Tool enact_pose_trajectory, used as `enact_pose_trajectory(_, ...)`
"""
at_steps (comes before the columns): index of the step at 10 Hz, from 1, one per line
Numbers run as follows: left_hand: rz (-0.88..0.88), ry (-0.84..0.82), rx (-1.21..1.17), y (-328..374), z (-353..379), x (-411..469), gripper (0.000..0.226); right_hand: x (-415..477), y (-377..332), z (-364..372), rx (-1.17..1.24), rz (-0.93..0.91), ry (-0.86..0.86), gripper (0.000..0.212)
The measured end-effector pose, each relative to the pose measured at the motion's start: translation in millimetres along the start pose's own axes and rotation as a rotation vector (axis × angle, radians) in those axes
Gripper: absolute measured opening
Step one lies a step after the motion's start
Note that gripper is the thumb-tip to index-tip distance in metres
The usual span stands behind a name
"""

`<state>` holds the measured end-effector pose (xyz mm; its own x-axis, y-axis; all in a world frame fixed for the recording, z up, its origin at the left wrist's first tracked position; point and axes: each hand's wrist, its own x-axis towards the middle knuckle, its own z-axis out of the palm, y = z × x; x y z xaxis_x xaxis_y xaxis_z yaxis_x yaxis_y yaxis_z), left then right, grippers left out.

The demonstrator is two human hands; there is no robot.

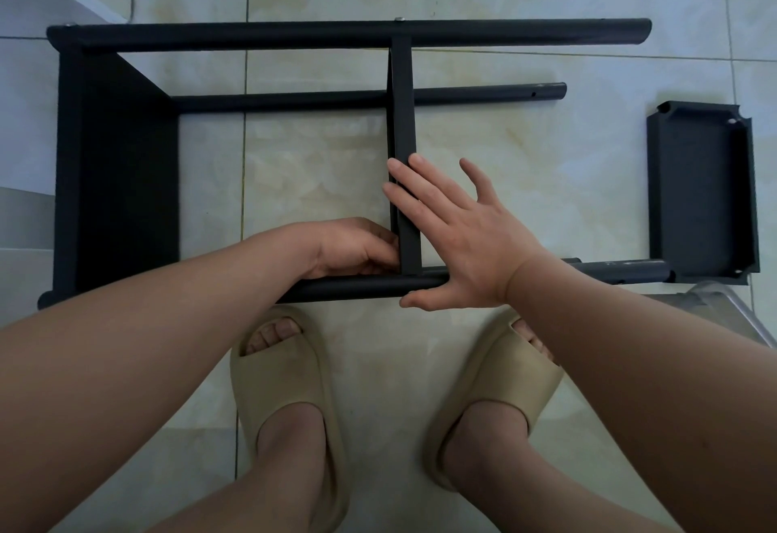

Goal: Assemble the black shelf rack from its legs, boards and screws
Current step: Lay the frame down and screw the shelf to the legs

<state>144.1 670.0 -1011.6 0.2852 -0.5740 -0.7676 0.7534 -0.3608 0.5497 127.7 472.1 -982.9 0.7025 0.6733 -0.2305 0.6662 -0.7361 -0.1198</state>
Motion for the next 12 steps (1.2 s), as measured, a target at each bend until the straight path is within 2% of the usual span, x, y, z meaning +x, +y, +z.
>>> enact_pose_trajectory(2, 0.009, 0.007, -0.072, 0.2, -0.3, 0.2, 0.011, 0.2, 1.0, -0.4, -0.002, 0.003, 0.002, 0.118)
enact_pose_trajectory(4, 0.007, -0.016, -0.142, -1.8, -2.1, 2.4, 0.026, 0.3, 0.8, 0.7, -0.005, 0.004, -0.003, 0.118)
enact_pose_trajectory(5, -0.006, -0.028, -0.103, -1.2, -1.3, 2.0, 0.014, 0.0, 0.9, 0.4, -0.002, 0.005, 0.0, 0.118)
enact_pose_trajectory(6, -0.026, 0.017, 0.004, -0.7, -0.5, 0.9, 0.016, 0.0, 1.0, 0.2, 0.0, 0.004, 0.003, 0.118)
enact_pose_trajectory(8, 0.009, 0.055, -0.018, -1.2, -1.2, 2.0, 0.02, 0.1, 0.8, 0.7, 0.004, 0.003, 0.006, 0.118)
enact_pose_trajectory(12, 0.038, -0.035, -0.08, -7.5, -6.6, 5.0, 0.025, -0.5, 2.0, 2.9, 0.018, -0.008, 0.035, 0.117)
